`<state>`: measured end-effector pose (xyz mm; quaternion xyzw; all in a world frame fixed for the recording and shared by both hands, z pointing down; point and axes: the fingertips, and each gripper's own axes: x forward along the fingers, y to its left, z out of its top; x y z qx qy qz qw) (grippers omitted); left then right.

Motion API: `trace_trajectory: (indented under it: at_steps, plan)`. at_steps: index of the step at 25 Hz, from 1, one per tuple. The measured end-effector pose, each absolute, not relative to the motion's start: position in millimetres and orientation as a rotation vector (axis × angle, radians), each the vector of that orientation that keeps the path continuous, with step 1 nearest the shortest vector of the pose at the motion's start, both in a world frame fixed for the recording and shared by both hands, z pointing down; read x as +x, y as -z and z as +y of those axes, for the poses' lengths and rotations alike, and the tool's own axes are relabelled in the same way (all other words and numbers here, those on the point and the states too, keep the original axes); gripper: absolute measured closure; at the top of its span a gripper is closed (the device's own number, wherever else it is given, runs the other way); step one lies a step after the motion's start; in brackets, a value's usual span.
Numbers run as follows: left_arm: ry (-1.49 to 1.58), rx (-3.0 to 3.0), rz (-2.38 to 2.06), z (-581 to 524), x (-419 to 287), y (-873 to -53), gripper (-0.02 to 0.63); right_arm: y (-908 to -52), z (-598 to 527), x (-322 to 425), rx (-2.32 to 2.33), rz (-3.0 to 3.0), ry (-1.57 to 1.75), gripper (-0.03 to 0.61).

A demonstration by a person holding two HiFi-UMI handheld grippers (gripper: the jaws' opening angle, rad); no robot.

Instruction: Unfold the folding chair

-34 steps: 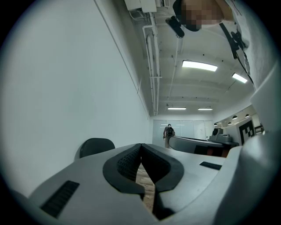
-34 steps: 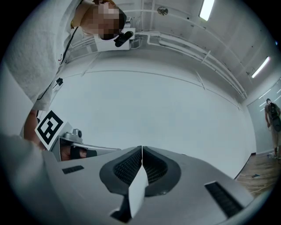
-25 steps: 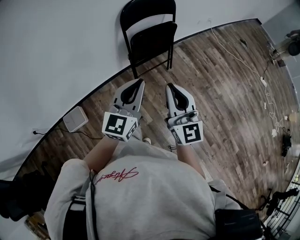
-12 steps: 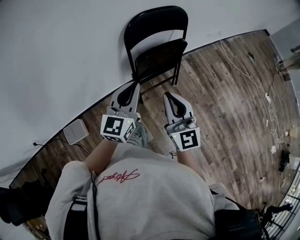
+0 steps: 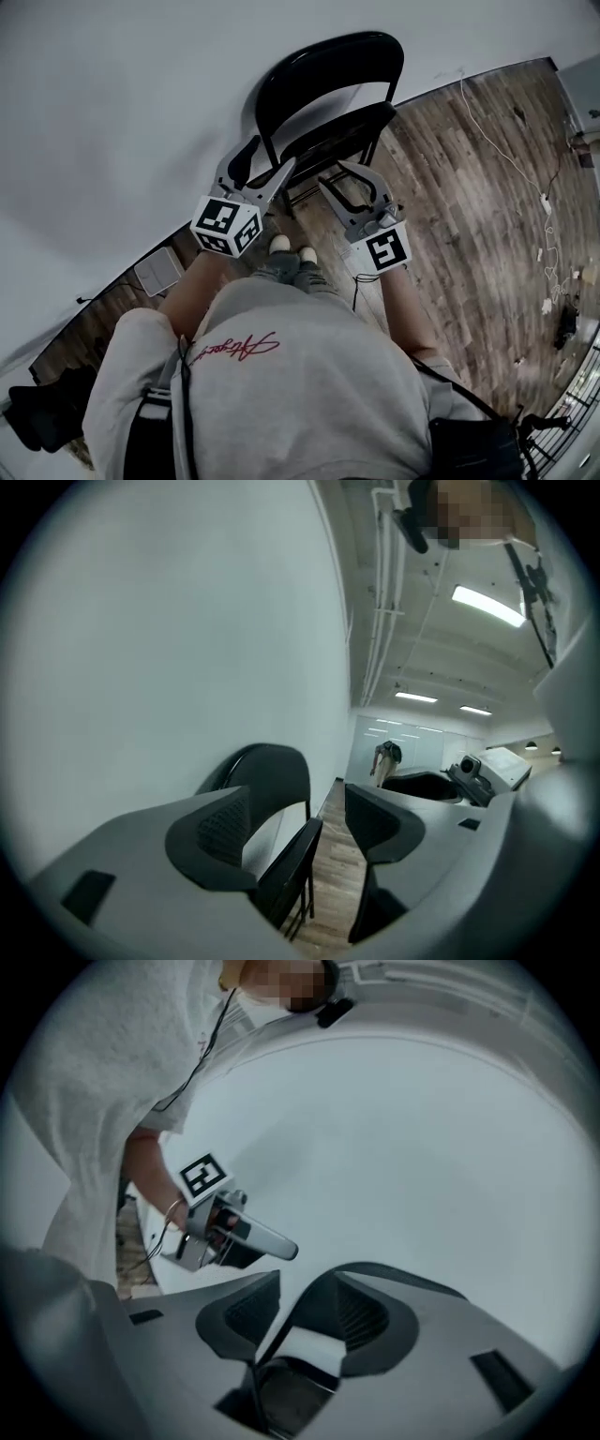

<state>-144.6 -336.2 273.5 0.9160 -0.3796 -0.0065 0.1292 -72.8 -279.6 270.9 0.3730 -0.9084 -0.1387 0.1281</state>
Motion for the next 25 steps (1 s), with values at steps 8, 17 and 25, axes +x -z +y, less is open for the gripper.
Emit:
trace_trajectory:
  at_steps: [8, 17, 25]
  plan:
    - [-0.471, 2.293, -1.162, -403, -174, -426, 0.255, -424, -363, -36, 0.256, -2.057, 0.474, 0.348]
    - [-0.599, 2.128, -1.172, -433, -155, -494, 0.253, -521, -399, -58, -0.135, -1.705, 0.559, 0.336]
    - [-0.688, 2.244, -1.234, -450, -156, -506, 0.308, -544, -409, -68, -0.082, -1.659, 0.631, 0.427]
